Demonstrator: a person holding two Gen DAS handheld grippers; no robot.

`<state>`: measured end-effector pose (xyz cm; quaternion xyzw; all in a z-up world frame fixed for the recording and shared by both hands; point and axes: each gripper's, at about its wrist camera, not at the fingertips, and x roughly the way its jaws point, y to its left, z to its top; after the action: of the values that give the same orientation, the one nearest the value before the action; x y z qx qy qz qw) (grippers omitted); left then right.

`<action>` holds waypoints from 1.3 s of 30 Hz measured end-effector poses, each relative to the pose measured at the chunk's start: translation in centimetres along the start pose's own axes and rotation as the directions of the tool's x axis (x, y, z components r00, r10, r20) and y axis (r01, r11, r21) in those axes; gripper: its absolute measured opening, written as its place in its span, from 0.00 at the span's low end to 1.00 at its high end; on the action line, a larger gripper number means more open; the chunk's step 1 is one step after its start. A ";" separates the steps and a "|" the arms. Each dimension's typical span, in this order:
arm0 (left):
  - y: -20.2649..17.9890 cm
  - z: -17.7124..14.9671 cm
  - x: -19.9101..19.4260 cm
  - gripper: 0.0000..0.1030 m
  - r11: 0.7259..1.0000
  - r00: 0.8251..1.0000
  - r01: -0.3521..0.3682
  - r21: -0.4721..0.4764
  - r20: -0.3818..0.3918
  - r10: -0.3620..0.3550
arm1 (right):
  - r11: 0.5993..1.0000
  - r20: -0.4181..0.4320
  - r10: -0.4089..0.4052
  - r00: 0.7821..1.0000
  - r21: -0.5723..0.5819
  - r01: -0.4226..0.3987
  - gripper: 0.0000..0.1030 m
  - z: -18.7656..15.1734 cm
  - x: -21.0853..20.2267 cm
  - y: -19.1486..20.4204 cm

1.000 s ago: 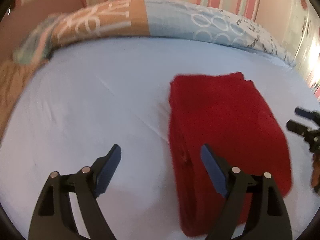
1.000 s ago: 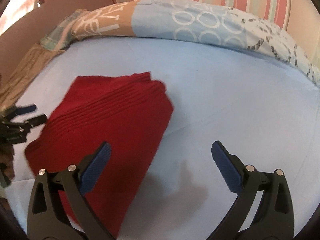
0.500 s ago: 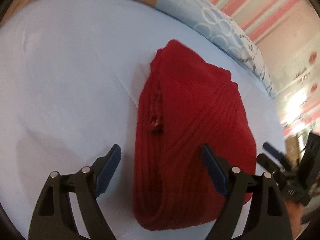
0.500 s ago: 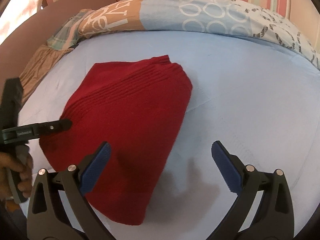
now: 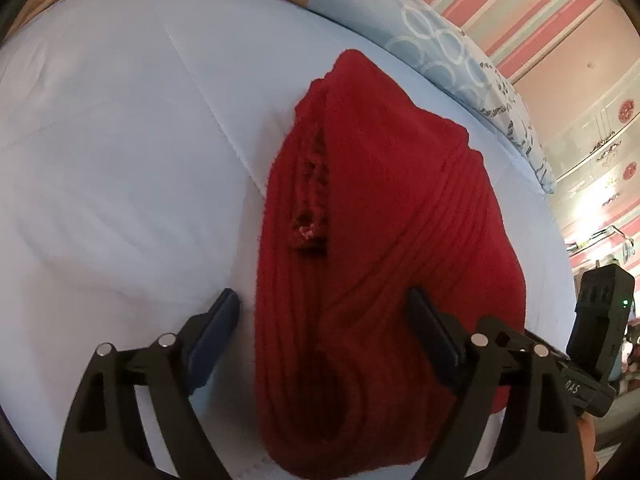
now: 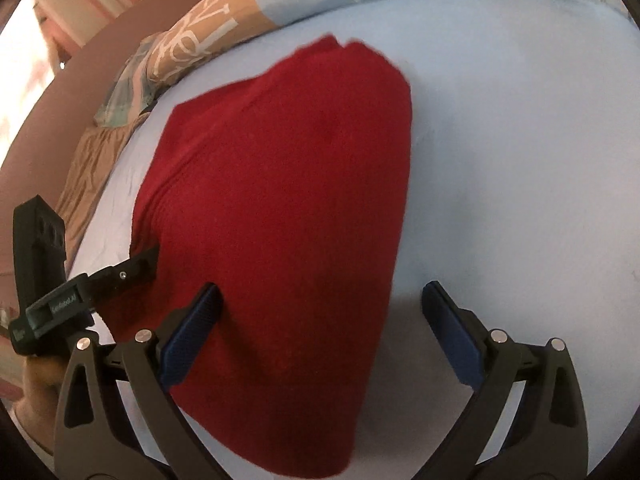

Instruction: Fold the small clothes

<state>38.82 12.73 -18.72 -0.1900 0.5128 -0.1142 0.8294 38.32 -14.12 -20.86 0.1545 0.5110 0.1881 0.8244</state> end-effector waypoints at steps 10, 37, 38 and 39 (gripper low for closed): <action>-1.3 -0.8 0.2 0.50 0.998 0.998 0.061 0.012 0.030 -0.062 | 0.999 0.051 0.004 0.999 -0.040 -0.002 0.45 0.0 -1.5 1.0; -13.6 -1.3 -4.8 0.31 0.953 0.984 -0.110 0.284 0.165 0.065 | 0.970 0.265 -0.107 0.958 -0.184 0.160 0.39 0.2 -11.3 2.8; -14.3 -1.4 -5.1 0.31 0.951 0.984 -0.109 0.289 0.168 0.062 | 0.970 0.272 -0.109 0.956 -0.183 0.162 0.39 0.2 -11.9 2.7; -14.7 -1.4 -5.2 0.31 0.950 0.984 -0.108 0.292 0.171 0.059 | 0.969 0.279 -0.110 0.954 -0.182 0.165 0.39 0.1 -12.4 2.5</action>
<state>35.28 1.18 -8.71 -0.0482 0.4289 -0.1398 0.8912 33.00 -17.72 -9.91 0.0572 0.3831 0.1585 0.9082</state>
